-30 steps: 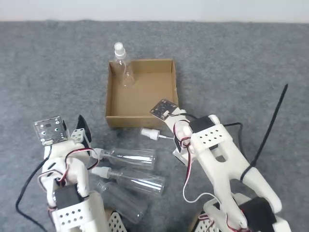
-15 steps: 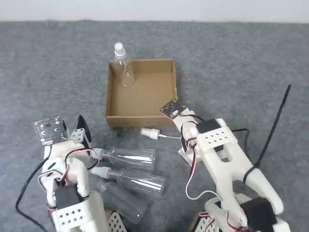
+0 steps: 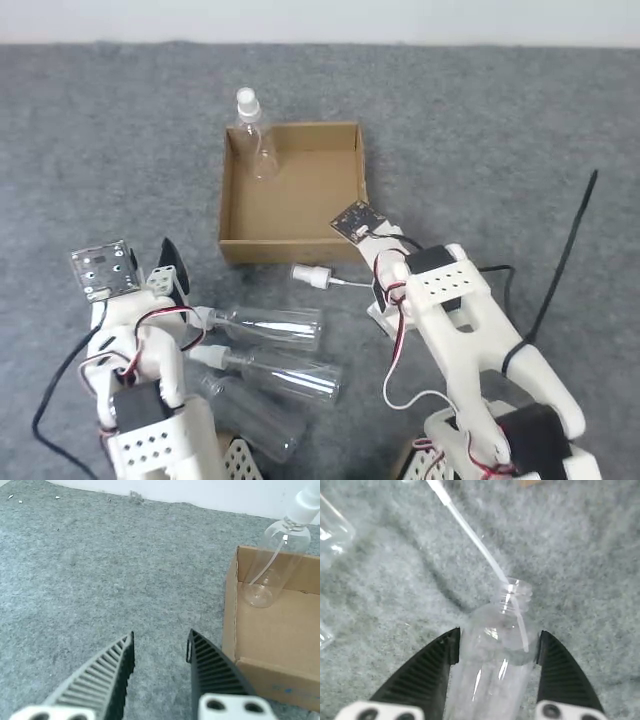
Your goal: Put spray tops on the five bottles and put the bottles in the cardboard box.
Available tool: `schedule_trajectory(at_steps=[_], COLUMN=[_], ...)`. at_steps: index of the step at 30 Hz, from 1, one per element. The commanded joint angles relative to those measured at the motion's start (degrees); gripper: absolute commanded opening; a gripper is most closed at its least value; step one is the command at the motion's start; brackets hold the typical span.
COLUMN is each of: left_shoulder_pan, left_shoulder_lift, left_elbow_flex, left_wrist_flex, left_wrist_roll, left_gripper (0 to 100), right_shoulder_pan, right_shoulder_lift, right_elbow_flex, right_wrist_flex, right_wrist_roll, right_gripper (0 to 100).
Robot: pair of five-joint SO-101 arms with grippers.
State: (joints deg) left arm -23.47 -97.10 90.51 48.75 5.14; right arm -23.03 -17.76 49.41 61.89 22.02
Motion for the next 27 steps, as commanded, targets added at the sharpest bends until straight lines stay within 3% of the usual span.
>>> schedule_trajectory(at_steps=[1,7,16,27], left_shoulder_pan=[-0.1,-0.2,-0.1,-0.1], left_shoulder_lift=[-1.0,-1.0,-1.0,-1.0], left_elbow_flex=[-0.4,-0.4,-0.4,-0.4], left_wrist_flex=[-1.7,-1.7,-1.7,-1.7], left_wrist_roll=[-0.5,-0.5,-0.5,-0.5], left_gripper=[16,16,16,16], right_shoulder_pan=[1.1,1.1,0.7,0.7], right_shoulder_lift=[0.7,0.7,-0.3,-15.3], right_elbow_flex=[-0.5,-1.8,-4.7,-4.3], right_wrist_flex=[-0.7,1.0,7.3,14.0], right_wrist_roll=[-0.6,-0.6,-0.6,-3.2], right_gripper=[13.6,5.5,5.5,5.8])
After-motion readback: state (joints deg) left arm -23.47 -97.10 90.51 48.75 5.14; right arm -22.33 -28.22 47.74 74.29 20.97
